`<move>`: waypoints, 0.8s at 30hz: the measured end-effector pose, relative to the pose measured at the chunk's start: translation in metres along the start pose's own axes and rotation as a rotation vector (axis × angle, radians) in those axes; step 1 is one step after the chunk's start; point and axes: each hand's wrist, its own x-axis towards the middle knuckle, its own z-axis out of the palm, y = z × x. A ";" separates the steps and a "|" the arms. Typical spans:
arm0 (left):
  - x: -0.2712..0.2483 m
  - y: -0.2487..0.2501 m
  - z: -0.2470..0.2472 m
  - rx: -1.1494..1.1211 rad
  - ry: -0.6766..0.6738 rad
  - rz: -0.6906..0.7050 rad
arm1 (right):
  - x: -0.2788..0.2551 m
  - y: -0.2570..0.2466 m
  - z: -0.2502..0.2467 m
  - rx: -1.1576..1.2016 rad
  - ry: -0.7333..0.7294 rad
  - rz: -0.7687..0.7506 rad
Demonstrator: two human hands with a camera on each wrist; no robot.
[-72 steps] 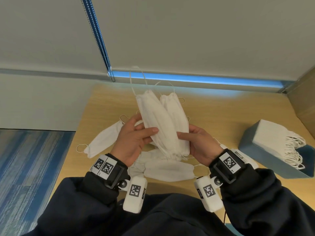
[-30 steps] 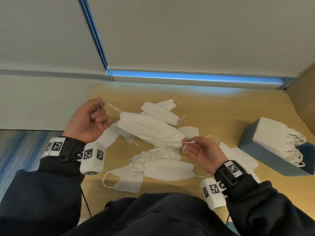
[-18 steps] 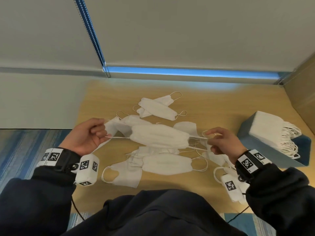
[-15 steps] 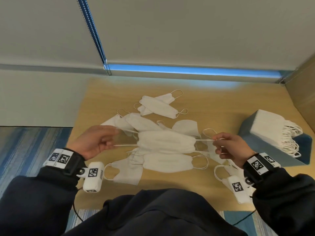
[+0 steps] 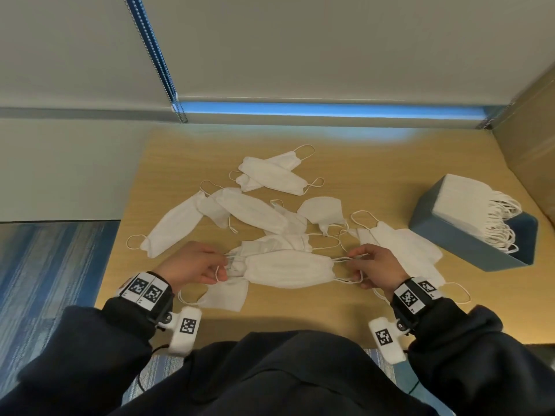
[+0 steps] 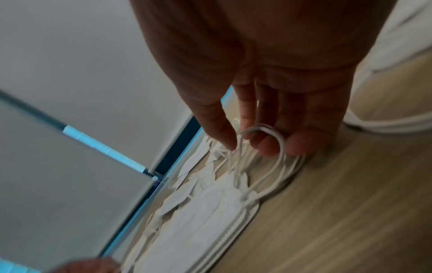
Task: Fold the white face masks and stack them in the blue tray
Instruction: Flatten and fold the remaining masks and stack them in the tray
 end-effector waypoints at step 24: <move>0.037 0.014 0.072 1.457 -0.051 0.838 | 0.009 -0.016 0.045 -1.205 -0.253 -0.673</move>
